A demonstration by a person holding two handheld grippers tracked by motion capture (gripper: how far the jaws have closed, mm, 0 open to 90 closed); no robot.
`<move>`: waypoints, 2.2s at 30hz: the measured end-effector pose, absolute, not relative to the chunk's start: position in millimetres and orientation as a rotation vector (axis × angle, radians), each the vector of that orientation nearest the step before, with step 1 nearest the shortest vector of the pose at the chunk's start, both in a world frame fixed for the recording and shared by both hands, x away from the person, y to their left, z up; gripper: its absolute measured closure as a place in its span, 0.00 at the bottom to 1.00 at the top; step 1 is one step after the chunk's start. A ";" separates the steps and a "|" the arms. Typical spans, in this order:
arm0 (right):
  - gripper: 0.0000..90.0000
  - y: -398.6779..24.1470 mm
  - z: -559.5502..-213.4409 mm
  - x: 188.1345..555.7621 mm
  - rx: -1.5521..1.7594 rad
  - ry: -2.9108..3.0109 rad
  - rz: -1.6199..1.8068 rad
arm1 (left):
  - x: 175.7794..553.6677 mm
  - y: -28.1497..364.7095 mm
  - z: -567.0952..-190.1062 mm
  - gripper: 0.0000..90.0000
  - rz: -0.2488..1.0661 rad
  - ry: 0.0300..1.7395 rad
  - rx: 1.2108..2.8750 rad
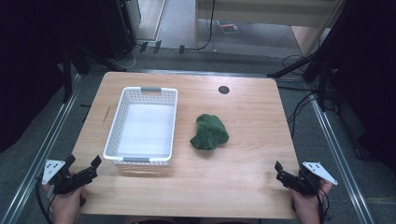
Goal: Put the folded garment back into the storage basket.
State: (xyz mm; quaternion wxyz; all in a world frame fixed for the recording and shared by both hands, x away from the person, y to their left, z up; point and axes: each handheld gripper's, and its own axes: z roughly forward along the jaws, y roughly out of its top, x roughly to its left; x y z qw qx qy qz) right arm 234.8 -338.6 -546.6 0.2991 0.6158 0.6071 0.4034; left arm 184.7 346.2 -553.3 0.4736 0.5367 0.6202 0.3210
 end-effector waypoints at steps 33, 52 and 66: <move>0.00 -339.1 -546.6 233.3 1.618 1.620 1.092 | 186.6 282.7 -502.5 0.00 0.824 1.426 1.467; 0.00 -339.3 -546.6 232.0 1.610 1.626 1.101 | 199.3 225.3 -461.7 0.00 0.805 1.328 1.604; 0.00 -338.8 -546.5 231.4 1.609 1.631 1.103 | 229.9 168.7 -444.7 0.00 0.720 1.244 1.693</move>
